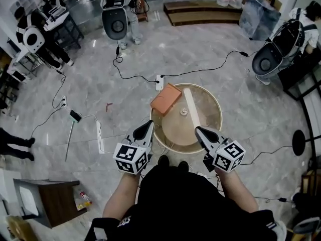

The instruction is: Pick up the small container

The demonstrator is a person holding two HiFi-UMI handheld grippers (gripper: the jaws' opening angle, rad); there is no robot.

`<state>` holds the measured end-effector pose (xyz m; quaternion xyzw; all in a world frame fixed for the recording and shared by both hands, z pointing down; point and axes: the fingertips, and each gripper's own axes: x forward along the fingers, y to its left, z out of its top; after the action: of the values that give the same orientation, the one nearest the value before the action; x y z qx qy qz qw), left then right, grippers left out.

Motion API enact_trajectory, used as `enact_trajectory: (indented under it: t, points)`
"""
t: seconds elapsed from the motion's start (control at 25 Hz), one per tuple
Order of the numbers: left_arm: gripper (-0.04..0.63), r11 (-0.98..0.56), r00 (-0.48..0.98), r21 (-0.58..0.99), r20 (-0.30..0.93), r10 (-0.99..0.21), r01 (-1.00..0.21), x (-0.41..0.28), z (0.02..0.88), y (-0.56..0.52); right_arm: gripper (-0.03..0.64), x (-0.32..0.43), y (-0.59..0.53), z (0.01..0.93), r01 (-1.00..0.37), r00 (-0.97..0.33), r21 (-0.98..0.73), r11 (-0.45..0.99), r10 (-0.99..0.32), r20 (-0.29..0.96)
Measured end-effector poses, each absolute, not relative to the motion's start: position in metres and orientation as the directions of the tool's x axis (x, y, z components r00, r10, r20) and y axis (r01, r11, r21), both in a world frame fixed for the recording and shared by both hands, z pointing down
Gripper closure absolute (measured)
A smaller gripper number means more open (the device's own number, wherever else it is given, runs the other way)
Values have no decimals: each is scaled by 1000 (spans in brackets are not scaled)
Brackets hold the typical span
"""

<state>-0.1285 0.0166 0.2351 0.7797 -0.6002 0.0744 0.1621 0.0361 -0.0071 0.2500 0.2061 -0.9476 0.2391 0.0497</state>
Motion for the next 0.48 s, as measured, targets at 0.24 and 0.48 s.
enact_trajectory:
  t: [0.24, 0.48]
  points:
    - [578, -297, 334, 162, 314, -889, -941, -143, 238, -7, 601, 9, -22, 245, -456, -890, -432, 778, -401, 217]
    - [578, -333, 374, 174, 337, -864, -927, -165, 258, -22, 602, -30, -30, 252, -468, -883, -436, 768, -415, 217]
